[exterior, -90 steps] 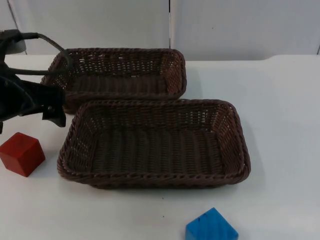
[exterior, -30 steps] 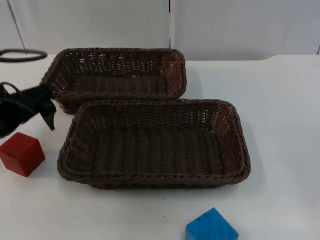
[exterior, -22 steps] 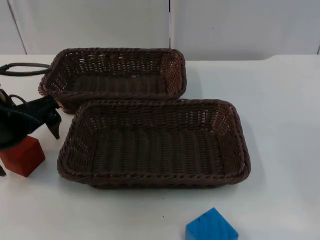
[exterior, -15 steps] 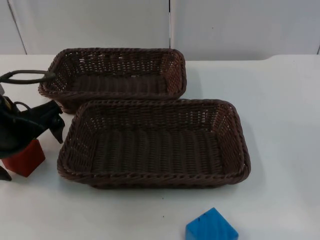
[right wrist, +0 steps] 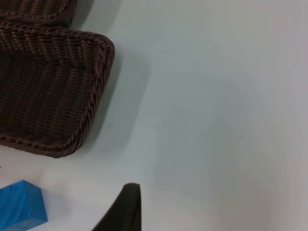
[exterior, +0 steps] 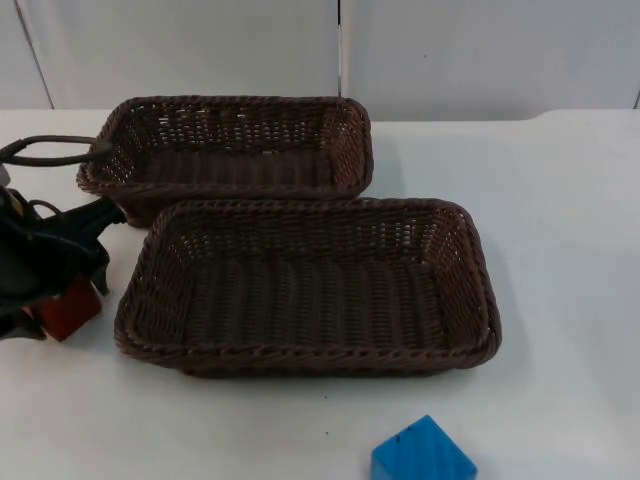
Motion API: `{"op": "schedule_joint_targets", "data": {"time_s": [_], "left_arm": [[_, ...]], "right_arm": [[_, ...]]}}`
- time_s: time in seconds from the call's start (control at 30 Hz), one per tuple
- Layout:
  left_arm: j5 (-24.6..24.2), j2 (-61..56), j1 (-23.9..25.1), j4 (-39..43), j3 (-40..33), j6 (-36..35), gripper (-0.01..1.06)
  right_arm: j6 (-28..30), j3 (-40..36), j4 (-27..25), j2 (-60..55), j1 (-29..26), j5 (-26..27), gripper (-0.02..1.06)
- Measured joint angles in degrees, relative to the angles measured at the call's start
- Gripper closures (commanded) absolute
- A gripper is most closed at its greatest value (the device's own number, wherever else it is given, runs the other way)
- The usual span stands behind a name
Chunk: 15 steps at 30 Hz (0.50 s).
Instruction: Pick up one cube with the left hand and place it into the upper basket. Pick up one cube with the right hand and place it into the lower basket.
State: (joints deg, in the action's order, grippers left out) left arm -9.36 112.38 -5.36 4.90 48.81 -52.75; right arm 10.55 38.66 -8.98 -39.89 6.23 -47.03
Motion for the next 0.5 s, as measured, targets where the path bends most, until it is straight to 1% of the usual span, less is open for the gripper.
{"op": "schedule_joint_targets", "data": {"time_s": [0.17,0.33,0.4,0.47,0.5], "left_arm": [[-1.6,-2.6,0.0,2.6,0.0,0.5,1.05],[-4.0,-8.0,0.0,5.1,0.0,6.7,1.05],[-4.2,-8.9,0.0,5.2,0.0,7.8,1.05],[-5.0,-11.3,-0.5,5.6,0.0,11.8,1.05],[-5.0,-11.3,-0.5,5.6,0.0,11.8,1.05]], "right_arm": [[0.1,0.0,0.0,0.0,0.0,0.0,-0.01],[0.1,0.0,0.0,0.0,0.0,0.5,-0.01],[0.1,0.0,0.0,0.0,0.0,0.7,-0.01],[0.1,0.0,0.0,0.0,0.0,1.0,-0.01],[0.1,0.0,0.0,0.0,0.0,1.0,-0.01]]}}
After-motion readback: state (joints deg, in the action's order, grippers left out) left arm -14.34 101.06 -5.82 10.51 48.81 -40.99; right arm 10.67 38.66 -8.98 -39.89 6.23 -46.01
